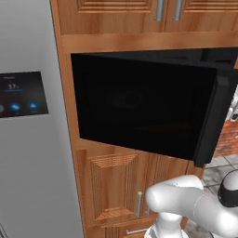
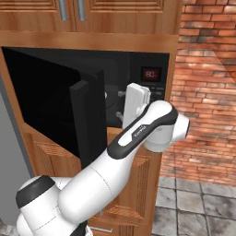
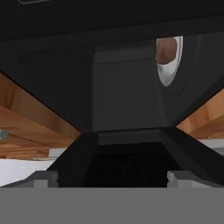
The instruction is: Retrieve the reheated potato from the microwave, then place the potato, cheese, and condiment on the cutting board.
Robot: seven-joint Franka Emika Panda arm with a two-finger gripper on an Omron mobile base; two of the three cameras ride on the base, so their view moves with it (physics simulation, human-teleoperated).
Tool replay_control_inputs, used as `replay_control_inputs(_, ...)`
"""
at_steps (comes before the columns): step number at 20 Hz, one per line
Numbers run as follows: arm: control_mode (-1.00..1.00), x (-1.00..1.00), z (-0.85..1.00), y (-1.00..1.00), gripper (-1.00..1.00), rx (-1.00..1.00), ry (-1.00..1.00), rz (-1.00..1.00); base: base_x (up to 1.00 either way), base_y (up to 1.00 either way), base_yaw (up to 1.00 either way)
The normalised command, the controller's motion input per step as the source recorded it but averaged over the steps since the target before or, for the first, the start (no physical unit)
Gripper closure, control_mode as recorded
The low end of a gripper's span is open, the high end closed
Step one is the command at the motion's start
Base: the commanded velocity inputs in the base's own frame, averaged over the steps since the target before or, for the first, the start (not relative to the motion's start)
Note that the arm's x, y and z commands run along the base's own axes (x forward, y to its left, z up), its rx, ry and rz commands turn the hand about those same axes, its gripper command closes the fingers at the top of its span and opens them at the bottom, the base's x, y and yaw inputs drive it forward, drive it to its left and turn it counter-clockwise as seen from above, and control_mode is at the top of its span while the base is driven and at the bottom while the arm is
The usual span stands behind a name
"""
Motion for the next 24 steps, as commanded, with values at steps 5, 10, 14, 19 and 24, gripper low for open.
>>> replay_control_inputs(5,-1.00,-0.33,0.00,0.35,-1.00,0.03,0.00,0.13,0.00,0.00,0.00)
replay_control_inputs(10,-1.00,-0.53,0.00,0.33,-1.00,0.00,0.00,0.12,0.00,0.00,0.00)
replay_control_inputs(14,-1.00,-0.61,0.03,0.38,-1.00,0.00,-0.01,0.11,0.00,0.00,0.00)
replay_control_inputs(19,-1.00,-0.56,0.10,0.45,-1.00,0.00,-0.02,0.10,0.00,0.00,0.00)
replay_control_inputs(24,-1.00,-0.62,0.23,0.49,-1.00,0.00,-0.05,0.10,0.00,0.00,0.00)
